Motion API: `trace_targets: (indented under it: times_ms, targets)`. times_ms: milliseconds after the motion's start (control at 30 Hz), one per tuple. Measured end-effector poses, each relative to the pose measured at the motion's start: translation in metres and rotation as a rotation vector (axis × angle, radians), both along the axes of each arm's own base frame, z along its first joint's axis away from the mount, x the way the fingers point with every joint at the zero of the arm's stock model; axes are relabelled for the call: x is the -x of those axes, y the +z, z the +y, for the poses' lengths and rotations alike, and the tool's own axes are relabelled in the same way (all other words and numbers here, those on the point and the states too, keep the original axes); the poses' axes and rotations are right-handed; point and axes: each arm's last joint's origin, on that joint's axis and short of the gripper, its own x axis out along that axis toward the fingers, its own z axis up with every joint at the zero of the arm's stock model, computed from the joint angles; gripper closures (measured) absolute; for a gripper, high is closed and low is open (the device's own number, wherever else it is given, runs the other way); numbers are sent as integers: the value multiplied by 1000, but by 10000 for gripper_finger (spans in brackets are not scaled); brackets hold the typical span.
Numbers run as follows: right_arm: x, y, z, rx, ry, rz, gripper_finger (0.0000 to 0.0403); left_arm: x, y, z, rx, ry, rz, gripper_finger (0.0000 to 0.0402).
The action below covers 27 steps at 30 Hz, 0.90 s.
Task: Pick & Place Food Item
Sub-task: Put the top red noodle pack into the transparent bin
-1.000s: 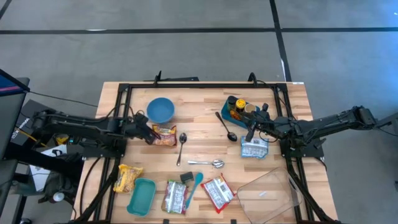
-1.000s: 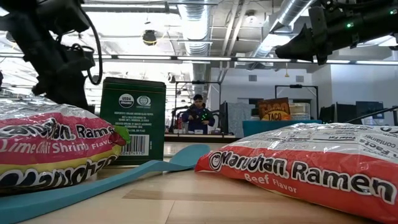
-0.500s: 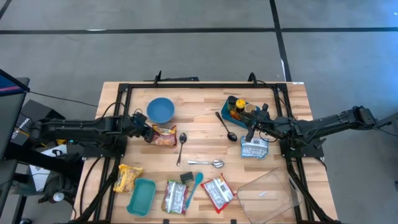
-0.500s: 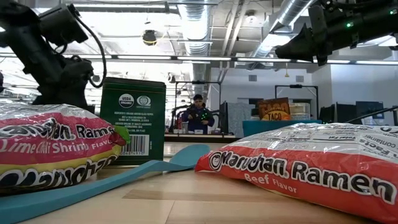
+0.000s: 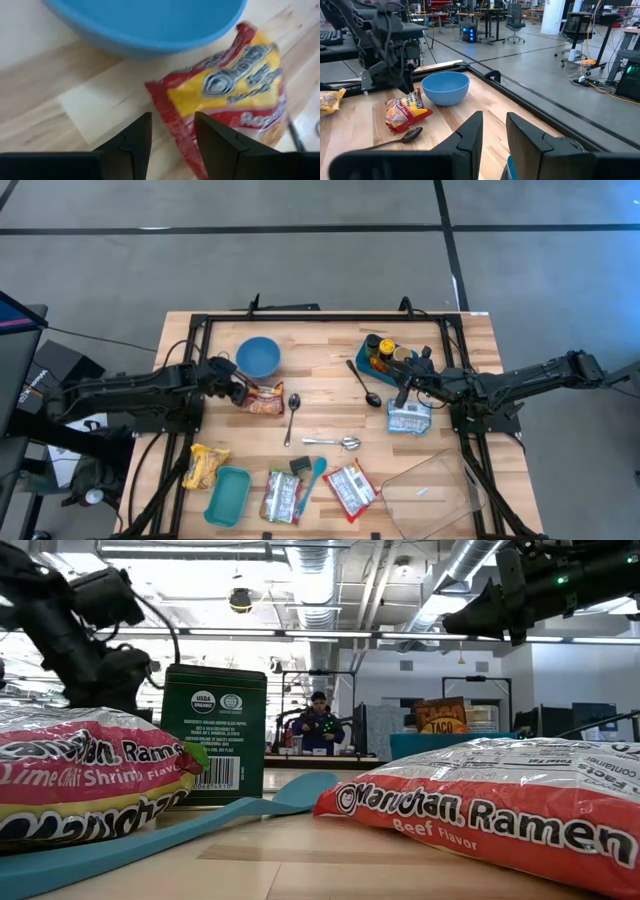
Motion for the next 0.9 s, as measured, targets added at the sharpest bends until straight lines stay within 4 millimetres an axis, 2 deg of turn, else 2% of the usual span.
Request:
trace_targets:
  times_ms: [167,300,700,900]
  targets:
    - [0,0,0,0,0,0,321,0,-12,2,-4,-68,-57,259]
    - [0,0,0,-1,0,-1,321,-3,-13,3,14,-113,-149,259]
    - [0,0,0,0,0,-1,321,-2,-16,6,2,-92,-122,259]
    - [0,0,0,0,0,-1,321,-9,-16,10,-28,-110,-143,259]
